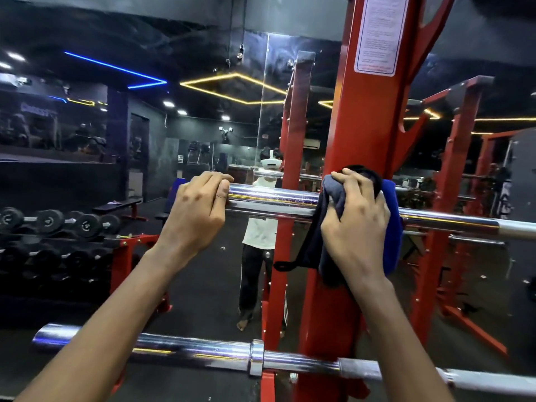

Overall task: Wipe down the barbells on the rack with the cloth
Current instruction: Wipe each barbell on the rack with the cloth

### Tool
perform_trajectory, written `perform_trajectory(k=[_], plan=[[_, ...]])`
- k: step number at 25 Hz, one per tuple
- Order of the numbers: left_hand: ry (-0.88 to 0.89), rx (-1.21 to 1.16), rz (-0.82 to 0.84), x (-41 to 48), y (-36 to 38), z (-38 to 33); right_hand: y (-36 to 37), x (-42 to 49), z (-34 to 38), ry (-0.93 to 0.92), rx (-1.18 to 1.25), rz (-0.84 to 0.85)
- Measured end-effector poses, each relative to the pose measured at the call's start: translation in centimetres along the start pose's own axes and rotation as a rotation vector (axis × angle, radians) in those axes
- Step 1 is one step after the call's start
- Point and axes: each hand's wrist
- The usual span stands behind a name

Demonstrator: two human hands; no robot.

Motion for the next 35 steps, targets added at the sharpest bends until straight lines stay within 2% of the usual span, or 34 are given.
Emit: perform_trajectory(k=[6,9,12,14,17,21,25,27,32,35], plan=[[0.016,-0.089,0.043,-0.1,-0.1,0.3,2.0,-4.1,2.7,-0.119,0.072,-0.027],[0.017,-0.105,0.057,-0.3,-0.2,0.3,2.2,-1.2,2.6,-0.150,0.080,-0.002],[0.034,-0.130,0.090,-0.1,-0.4,0.7,2.5,0.9,2.4,-0.125,0.059,-0.051],[0.041,-0.158,0.134,0.2,-0.7,0.8,3.3,-0.4,2.8,-0.106,0.033,-0.093],[0.035,-0.199,0.187,0.5,-0.8,1.0,4.8,-4.6,4.4,-0.191,-0.004,-0.072],[0.042,-0.193,0.170,0.2,-0.7,1.0,3.4,-4.2,2.5,-0.296,-0.097,-0.037],[0.036,-0.194,0.149,0.2,-0.3,1.0,2.1,-0.9,0.9,-0.092,-0.161,-0.157],[0.043,-0.211,0.129,0.2,0.1,1.1,3.2,-0.5,2.4,-0.079,-0.137,-0.156],[0.058,-0.244,0.075,0.1,0.7,1.3,6.5,-0.8,7.2,-0.216,-0.079,-0.130],[0.086,-0.259,0.079,0.2,0.5,1.4,6.4,-1.2,6.2,-0.316,-0.114,-0.094]])
Point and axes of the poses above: each hand's wrist, its own x-axis towards the middle knuckle, its own y-axis out of the palm, z = x × y, and after that the axes turned 15 degrees about -y, right-handed
